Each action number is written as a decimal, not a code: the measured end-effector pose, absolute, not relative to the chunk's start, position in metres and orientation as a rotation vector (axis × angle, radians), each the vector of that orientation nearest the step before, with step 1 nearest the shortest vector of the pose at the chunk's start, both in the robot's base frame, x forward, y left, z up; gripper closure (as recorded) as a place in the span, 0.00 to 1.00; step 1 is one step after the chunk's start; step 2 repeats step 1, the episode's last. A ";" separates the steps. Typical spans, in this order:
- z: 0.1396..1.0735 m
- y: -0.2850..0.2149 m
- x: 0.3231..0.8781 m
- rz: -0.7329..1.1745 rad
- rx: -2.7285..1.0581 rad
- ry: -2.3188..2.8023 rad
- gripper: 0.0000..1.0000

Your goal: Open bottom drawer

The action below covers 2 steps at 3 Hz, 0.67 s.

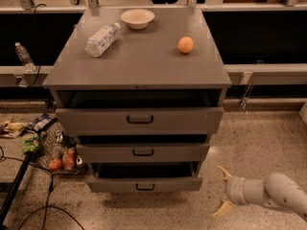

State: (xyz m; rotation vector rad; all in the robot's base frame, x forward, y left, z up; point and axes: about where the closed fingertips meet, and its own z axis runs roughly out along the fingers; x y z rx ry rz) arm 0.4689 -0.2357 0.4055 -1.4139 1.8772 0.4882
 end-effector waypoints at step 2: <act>0.478 -0.272 0.435 0.363 -1.321 1.874 0.00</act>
Offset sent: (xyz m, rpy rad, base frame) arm 0.0000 0.0000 0.0000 0.0000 0.0000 0.0000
